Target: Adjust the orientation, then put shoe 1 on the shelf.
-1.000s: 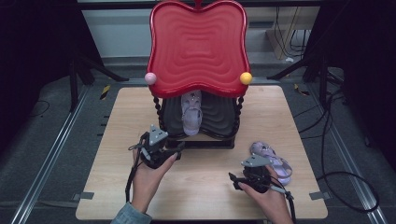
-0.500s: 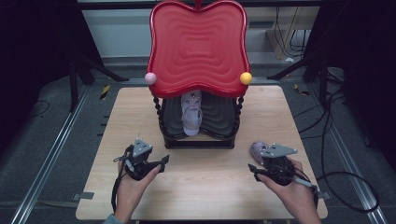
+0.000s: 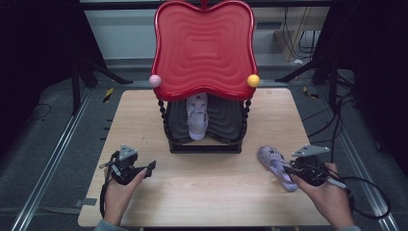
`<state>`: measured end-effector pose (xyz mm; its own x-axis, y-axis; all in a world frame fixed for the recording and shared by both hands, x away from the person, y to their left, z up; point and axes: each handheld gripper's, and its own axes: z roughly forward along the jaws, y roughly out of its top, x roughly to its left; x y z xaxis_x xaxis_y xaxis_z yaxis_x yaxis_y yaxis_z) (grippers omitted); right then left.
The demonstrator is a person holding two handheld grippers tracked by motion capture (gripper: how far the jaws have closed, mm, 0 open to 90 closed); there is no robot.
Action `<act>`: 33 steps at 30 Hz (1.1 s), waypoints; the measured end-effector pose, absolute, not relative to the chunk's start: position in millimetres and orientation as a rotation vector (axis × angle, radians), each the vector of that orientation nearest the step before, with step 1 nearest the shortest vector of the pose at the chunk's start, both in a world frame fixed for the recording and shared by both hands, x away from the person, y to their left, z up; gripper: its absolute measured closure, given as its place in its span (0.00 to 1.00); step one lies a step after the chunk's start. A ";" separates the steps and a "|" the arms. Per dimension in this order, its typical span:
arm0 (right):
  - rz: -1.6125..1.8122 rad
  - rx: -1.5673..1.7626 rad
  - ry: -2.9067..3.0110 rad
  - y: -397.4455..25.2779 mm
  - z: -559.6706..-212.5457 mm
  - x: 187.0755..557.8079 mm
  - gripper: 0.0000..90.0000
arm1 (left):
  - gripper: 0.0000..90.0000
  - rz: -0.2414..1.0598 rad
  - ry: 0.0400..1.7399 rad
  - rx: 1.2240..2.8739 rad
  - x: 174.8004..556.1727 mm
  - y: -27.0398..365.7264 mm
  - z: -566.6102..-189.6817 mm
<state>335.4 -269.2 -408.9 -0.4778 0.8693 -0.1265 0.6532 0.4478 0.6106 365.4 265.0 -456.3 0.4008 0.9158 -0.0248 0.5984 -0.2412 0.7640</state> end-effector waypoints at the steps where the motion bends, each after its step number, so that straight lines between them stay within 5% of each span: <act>1: 0.673 1.296 2.280 -272.8 -410.8 336.2 0.75 | 0.22 0.573 1.310 1.968 366.3 270.9 -460.1; 22: 0.512 1.389 2.393 -295.3 -440.5 369.9 0.71 | 0.21 0.576 1.380 1.984 366.8 290.2 -475.2; 28: 0.487 1.389 2.435 -294.0 -449.7 378.1 0.89 | 0.21 0.573 1.387 1.988 366.5 291.9 -476.9; 33: 0.515 1.359 2.439 -292.4 -444.6 372.8 0.92 | 0.21 0.581 1.393 1.986 365.5 293.2 -476.9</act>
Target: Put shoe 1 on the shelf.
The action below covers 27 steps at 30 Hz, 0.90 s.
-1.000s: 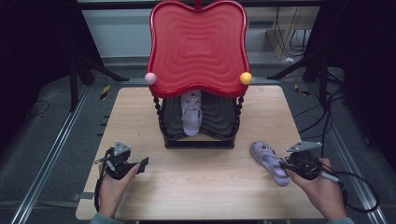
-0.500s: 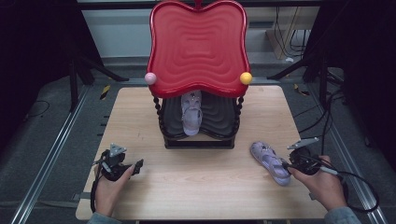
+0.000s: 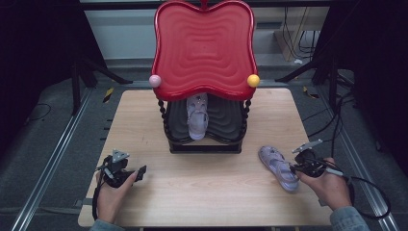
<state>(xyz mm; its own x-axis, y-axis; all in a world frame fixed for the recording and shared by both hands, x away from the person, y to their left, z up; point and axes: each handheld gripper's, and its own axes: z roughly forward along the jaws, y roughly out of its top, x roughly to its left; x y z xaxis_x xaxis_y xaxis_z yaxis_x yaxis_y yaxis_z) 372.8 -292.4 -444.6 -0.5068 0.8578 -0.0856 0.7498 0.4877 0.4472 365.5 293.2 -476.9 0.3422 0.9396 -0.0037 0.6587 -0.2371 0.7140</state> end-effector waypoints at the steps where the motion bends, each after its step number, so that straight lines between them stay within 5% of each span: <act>1: 0.513 1.347 2.441 -291.2 -443.2 370.2 0.92 | 0.21 0.584 1.393 1.981 365.5 292.9 -476.2; 12: 0.648 1.186 2.544 -250.5 -423.5 337.6 0.92 | 0.21 0.582 1.390 1.986 365.4 291.7 -477.1; 27: 0.776 0.965 2.705 -152.4 -434.6 347.5 0.91 | 0.20 0.567 1.390 1.997 366.3 292.7 -481.4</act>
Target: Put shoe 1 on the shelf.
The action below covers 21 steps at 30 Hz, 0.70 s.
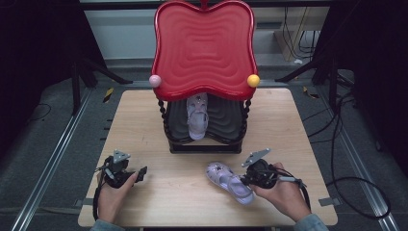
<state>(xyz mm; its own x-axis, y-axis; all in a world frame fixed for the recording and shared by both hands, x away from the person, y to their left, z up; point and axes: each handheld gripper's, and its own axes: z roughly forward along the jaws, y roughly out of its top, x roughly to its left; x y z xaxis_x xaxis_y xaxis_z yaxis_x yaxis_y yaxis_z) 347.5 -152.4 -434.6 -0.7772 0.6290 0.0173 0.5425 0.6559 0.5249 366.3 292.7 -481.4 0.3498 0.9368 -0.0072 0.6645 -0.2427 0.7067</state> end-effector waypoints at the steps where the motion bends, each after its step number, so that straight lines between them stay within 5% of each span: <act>1: 0.780 0.959 2.714 -148.9 -436.5 349.0 0.91 | 0.20 0.566 1.392 1.998 366.3 292.8 -481.5; 7: 0.743 0.931 2.741 -134.7 -447.9 353.9 0.89 | 0.20 0.566 1.394 1.999 366.3 293.5 -481.8; 11: 0.729 0.923 2.768 -134.7 -444.3 349.9 0.68 | 0.20 0.563 1.394 1.999 366.2 293.1 -482.4; 15: 0.726 0.893 2.753 -134.4 -429.0 339.5 0.58 | 0.20 0.562 1.393 1.996 366.0 292.8 -482.2; 21: 0.768 0.883 2.742 -128.2 -408.6 326.2 0.59 | 0.17 0.558 1.399 1.994 365.8 292.8 -482.9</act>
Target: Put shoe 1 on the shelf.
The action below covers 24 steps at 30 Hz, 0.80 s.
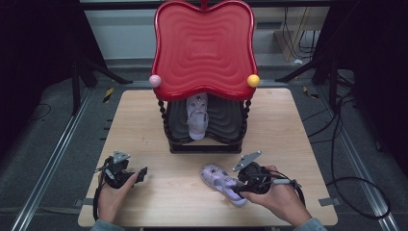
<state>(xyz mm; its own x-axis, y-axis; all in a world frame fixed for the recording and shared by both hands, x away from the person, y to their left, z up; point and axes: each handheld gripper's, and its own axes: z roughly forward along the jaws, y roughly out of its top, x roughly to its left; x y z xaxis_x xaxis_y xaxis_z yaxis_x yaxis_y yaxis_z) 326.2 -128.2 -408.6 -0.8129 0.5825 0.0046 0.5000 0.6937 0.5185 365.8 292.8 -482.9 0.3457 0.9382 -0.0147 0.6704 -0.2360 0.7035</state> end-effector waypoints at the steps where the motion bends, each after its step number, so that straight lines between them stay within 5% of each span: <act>1: 0.775 0.875 2.745 -125.7 -407.7 324.4 0.59 | 0.17 0.555 1.402 1.992 365.6 293.1 -483.0; 24: 0.703 0.861 2.838 -99.9 -427.5 317.9 0.69 | 0.16 0.546 1.407 2.004 365.0 293.6 -484.9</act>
